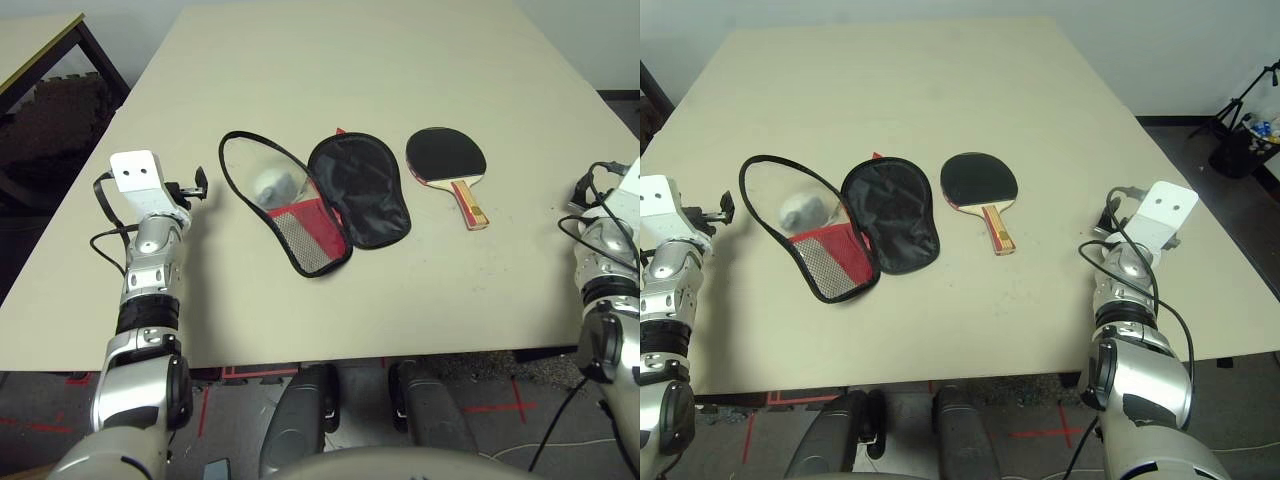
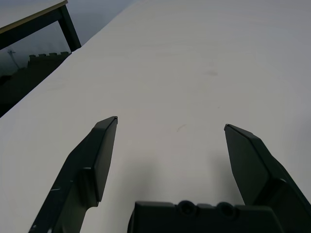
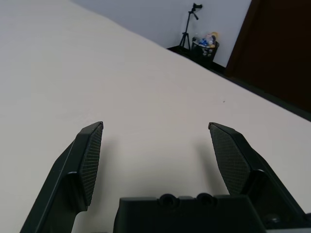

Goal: Store the ping-pong paddle in its case and zip it.

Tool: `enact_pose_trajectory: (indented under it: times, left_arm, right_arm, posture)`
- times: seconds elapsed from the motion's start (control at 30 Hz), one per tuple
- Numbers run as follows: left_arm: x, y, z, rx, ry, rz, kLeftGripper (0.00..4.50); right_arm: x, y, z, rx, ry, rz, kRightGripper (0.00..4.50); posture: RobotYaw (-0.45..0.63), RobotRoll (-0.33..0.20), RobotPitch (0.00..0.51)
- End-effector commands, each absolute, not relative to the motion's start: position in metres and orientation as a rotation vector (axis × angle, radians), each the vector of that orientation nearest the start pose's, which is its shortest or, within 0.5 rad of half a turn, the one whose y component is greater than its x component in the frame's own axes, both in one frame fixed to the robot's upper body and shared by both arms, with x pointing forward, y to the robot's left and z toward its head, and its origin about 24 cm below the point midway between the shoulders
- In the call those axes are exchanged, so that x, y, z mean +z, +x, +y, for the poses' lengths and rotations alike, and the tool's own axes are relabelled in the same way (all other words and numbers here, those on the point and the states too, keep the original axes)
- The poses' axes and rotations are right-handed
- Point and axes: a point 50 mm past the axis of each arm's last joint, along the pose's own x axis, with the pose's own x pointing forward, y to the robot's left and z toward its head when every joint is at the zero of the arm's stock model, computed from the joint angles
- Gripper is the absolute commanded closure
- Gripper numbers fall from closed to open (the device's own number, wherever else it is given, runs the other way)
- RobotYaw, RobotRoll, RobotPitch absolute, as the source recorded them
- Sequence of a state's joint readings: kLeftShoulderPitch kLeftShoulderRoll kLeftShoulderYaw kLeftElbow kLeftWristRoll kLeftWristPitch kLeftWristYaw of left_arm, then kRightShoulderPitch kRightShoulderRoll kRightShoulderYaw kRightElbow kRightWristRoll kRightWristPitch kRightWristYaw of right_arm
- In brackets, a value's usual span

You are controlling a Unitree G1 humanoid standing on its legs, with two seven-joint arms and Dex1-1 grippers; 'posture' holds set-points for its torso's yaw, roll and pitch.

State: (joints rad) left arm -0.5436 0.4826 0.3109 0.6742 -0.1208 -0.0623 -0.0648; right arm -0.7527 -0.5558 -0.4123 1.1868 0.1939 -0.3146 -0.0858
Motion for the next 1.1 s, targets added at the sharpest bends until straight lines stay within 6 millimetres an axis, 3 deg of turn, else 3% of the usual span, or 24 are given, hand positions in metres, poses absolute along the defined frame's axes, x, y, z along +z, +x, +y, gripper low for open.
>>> enact_pose_trajectory:
  times: [0.03, 0.2, 0.37, 0.5, 0.77, 0.9, 1.1]
  left_arm:
    - [0.102, 0.33, 0.319, 0.339, 0.144, -0.012, 0.0]
    - [0.104, 0.336, 0.316, 0.317, 0.14, -0.007, 0.0]
    - [0.122, 0.347, 0.315, 0.25, 0.145, -0.032, 0.0]
    - [0.161, 0.367, 0.309, 0.073, 0.173, -0.058, 0.0]
    - [0.214, 0.387, 0.289, -0.224, 0.253, -0.068, 0.0]
    - [0.223, 0.393, 0.263, -0.418, 0.295, -0.038, 0.0]
    - [0.205, 0.395, 0.222, -0.693, 0.339, 0.073, 0.0]
  right_arm:
    - [0.091, 0.329, -0.353, -0.584, 0.065, -0.027, 0.02]
    - [0.093, 0.33, -0.352, -0.535, 0.042, -0.022, 0.02]
    - [0.099, 0.335, -0.347, -0.458, 0.012, -0.008, 0.02]
    - [0.123, 0.343, -0.324, -0.278, -0.007, 0.017, 0.02]
    - [0.154, 0.328, -0.267, 0.001, -0.054, 0.178, 0.02]
    - [0.158, 0.323, -0.242, 0.081, -0.059, 0.238, 0.02]
    - [0.152, 0.326, -0.213, 0.158, -0.083, 0.293, 0.02]
  posture:
    - [-0.07, 0.0, 0.135]
    - [-0.11, 0.0, 0.136]
    - [-0.13, 0.0, 0.144]
    - [-0.15, 0.0, 0.151]
    - [-0.19, 0.0, 0.145]
    - [-0.2, 0.0, 0.14]
    - [-0.2, 0.0, 0.134]
